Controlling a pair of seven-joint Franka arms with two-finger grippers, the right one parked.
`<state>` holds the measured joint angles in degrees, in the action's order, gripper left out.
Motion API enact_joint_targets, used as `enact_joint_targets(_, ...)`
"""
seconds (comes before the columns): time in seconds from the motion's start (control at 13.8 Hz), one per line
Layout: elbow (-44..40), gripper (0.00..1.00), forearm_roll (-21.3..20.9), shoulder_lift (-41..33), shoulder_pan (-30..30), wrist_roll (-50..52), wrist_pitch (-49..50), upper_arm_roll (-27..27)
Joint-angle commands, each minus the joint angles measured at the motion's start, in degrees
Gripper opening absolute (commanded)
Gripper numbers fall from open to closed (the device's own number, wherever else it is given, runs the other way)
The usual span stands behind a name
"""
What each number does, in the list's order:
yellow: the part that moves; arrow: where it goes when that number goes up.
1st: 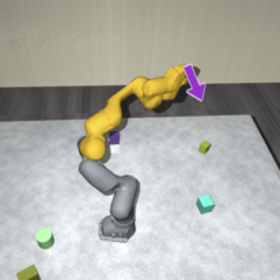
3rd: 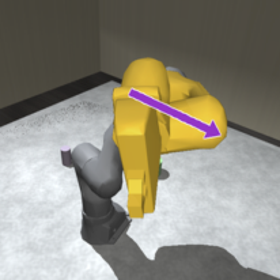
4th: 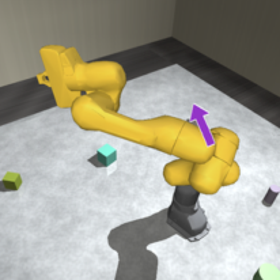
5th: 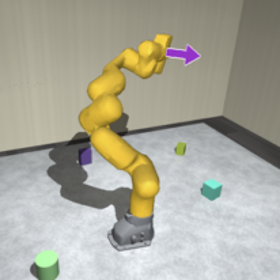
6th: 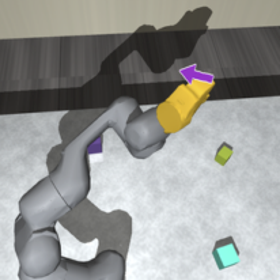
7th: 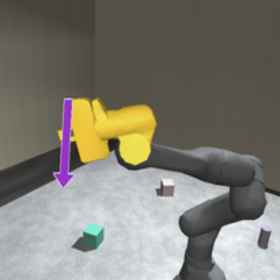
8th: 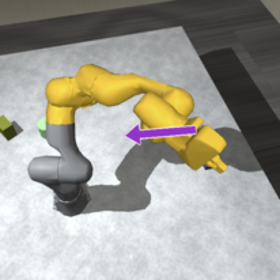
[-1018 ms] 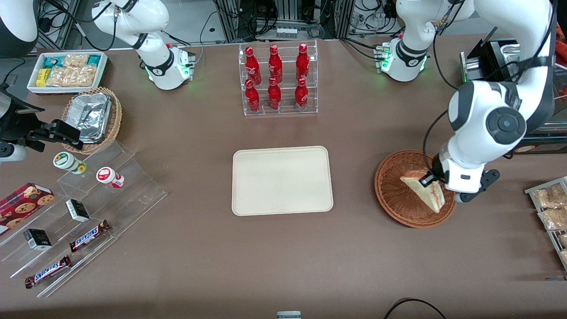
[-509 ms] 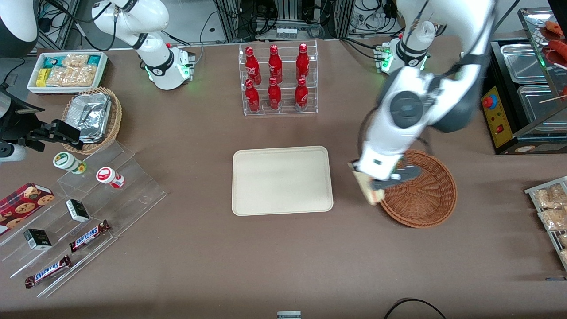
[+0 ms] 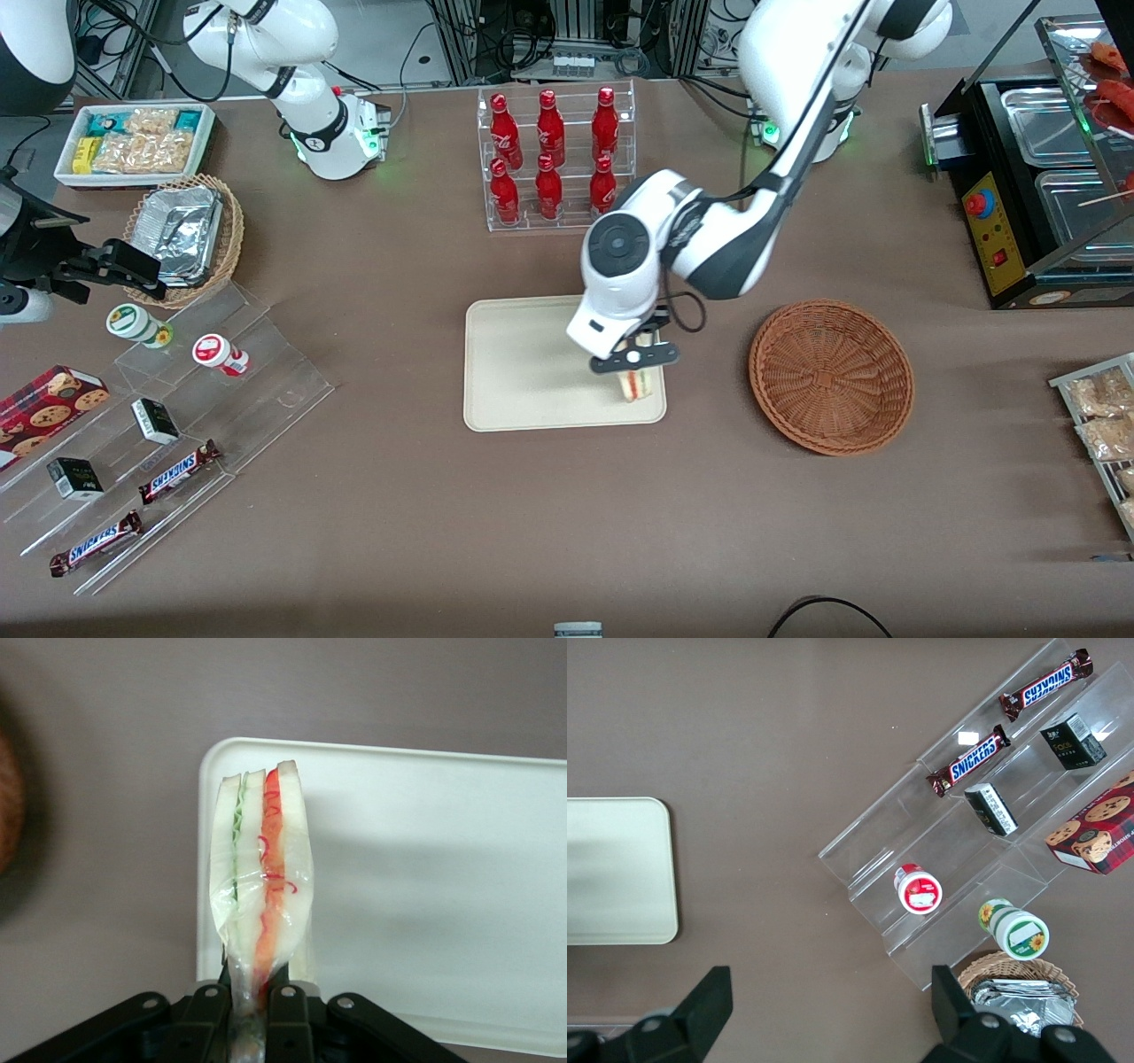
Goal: Place sandwich from basket to tray
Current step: 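Lift the sandwich and carry it over the cream tray, then lower the sandwich onto the tray and open the left gripper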
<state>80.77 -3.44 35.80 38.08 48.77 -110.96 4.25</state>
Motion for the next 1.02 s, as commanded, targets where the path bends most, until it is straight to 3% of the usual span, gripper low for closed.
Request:
enact_joint_targets(0.0,-5.01,0.0,-0.69,5.06,2.61,0.98,-4.67,-0.47)
enact_joint_targets(0.65,-4.57,0.0,-1.21,10.34,7.09,-2.1,-8.92,-0.29)
enact_joint_targets(0.73,-4.57,0.09,-1.22,10.78,7.09,-2.01,-9.27,-0.29)
enact_joint_targets(0.8,-4.57,0.29,-1.22,10.79,7.09,-2.01,-9.27,-0.29)
enact_joint_targets(0.87,-4.57,0.72,-1.22,10.61,7.09,-1.83,-9.28,-0.38)
enact_joint_targets(0.95,-4.57,1.0,-1.48,10.26,7.09,-1.83,-9.1,-0.38)
